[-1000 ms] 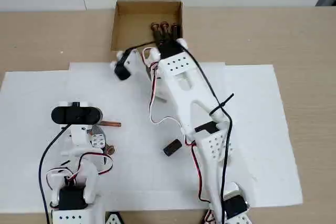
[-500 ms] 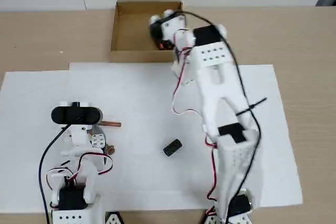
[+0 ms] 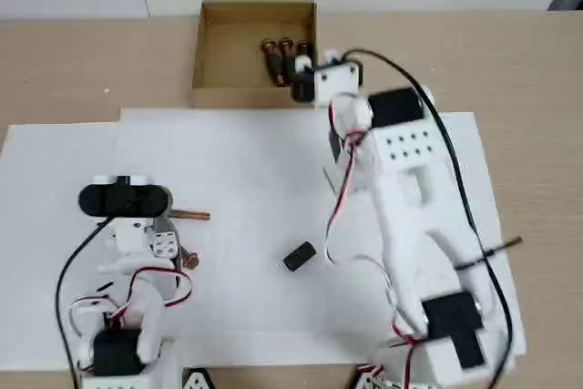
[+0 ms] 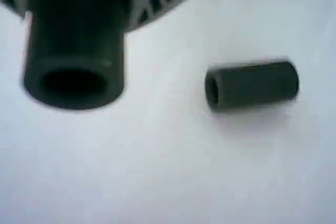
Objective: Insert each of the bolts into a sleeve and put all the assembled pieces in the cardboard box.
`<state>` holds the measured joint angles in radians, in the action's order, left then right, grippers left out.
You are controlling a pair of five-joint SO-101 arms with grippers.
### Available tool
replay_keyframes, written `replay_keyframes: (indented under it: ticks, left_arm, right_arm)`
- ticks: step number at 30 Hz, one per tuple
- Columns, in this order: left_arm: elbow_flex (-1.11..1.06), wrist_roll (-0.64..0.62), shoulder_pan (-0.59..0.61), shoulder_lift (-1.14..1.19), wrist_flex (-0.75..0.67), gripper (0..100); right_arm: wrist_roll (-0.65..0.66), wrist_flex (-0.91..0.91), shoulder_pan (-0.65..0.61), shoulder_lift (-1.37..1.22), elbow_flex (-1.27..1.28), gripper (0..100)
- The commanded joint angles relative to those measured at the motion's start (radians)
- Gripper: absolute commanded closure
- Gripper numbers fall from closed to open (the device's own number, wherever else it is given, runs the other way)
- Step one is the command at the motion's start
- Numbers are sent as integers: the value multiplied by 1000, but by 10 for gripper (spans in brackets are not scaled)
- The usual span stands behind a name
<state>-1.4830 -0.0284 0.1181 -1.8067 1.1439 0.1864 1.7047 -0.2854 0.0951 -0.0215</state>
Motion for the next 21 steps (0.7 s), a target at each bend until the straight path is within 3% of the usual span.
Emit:
replay_keyframes:
  ticks: [1,10,16,21]
  left_arm:
    - [148,2,-3,-8,103,994]
    - [372,-5,2,98,218,994]
    - [687,-175,-5,511,258,994]
    - [931,-336,-5,861,376,994]
  right_arm:
    - [35,12,45,136,124,995]
    - [64,10,171,329,308,995]
    - [75,8,225,417,407,995]
    - [75,-4,259,464,465,995]
